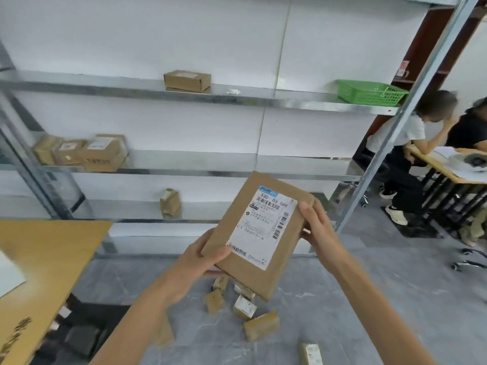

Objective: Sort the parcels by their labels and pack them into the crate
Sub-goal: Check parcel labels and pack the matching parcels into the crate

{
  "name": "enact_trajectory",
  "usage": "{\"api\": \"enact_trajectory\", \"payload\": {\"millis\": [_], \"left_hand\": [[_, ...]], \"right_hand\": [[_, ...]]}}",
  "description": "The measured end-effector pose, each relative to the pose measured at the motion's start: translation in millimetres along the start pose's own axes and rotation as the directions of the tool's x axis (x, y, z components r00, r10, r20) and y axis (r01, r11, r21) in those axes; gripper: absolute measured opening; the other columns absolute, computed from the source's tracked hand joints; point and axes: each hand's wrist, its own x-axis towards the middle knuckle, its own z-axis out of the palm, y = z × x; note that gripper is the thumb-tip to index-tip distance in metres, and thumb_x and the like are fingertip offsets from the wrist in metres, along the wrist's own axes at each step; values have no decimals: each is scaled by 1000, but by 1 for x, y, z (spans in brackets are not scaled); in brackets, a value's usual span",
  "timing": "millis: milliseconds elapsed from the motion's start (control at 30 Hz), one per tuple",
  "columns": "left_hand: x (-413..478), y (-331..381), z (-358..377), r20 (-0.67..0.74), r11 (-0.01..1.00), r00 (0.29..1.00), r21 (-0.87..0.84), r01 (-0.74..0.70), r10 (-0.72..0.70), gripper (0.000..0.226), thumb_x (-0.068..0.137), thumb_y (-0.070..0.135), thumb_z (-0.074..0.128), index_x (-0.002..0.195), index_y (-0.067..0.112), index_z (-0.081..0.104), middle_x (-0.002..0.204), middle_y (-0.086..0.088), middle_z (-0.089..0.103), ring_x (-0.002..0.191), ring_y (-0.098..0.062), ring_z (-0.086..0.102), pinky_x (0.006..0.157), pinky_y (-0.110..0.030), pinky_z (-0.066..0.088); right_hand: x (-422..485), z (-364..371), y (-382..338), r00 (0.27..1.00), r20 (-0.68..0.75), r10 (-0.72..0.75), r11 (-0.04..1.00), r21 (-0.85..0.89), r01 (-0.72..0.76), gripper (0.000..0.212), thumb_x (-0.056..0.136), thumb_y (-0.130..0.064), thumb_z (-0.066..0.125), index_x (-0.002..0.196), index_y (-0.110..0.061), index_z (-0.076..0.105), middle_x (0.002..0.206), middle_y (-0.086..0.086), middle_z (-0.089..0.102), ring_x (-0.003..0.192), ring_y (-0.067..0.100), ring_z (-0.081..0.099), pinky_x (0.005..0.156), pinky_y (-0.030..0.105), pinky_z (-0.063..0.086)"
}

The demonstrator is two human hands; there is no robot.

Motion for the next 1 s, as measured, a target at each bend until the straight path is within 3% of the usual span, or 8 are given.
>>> {"api": "enact_trajectory", "payload": {"millis": [133,267,333,433,500,667,800,1000], "left_hand": [[-42,-21,-16,-75,998,997,-58,24,-28,79,62,33,85,125,49,41,123,0,58,101,-18,68,78,-38,58],[-80,-25,-31,-205,992,979,-128,-11,-16,87,56,44,81,128,47,33,125,1,55,99,-19,68,79,-45,58],[-101,-27,-46,-241,999,971,-44,6,-16,88,60,46,77,133,42,28,126,3,53,107,-17,64,81,-42,57],[-137,-33,-84,-294,989,956,142,50,-6,61,76,50,61,129,35,35,127,8,52,109,-7,56,90,-32,51],[-166,-39,-116,-334,979,942,194,58,10,43,85,49,51,124,30,47,124,9,57,111,-6,56,95,-33,49],[-243,-55,-187,-379,979,925,196,62,18,25,94,33,52,116,21,57,115,6,64,106,-10,62,97,-40,49],[-289,-65,-226,-406,976,914,207,70,21,14,92,31,55,104,23,58,106,6,65,100,-9,62,91,-32,51],[-330,-79,-257,-457,977,889,175,124,-31,13,90,31,58,98,21,55,102,2,63,93,-8,63,87,-34,54]], "right_hand": [[-20,51,6,999,38,26,995,96,-29,56,77,-59,52,124,-30,41,111,6,60,90,14,63,67,23,52],[-59,106,20,983,164,77,990,106,-95,67,77,-61,55,137,-45,31,131,-8,54,116,13,57,89,36,50],[-82,135,28,967,233,102,988,90,-126,63,78,-62,62,133,-51,35,128,-11,58,113,12,61,92,41,53],[-112,176,37,959,227,171,971,124,-202,55,76,-58,66,125,-54,44,123,-6,64,111,18,63,94,48,52],[-130,204,44,948,231,220,952,163,-261,53,77,-56,63,127,-49,46,121,-6,66,114,21,62,96,51,50],[-184,285,56,938,246,243,942,169,-289,53,78,-55,65,127,-45,48,120,-5,67,109,17,64,77,35,55],[-218,337,65,931,242,273,931,176,-319,54,80,-56,64,130,-45,45,121,-8,66,109,14,64,81,38,55],[-251,381,78,914,262,311,905,211,-369,54,80,-51,62,131,-41,47,119,-8,67,107,10,66,69,25,55]]}}
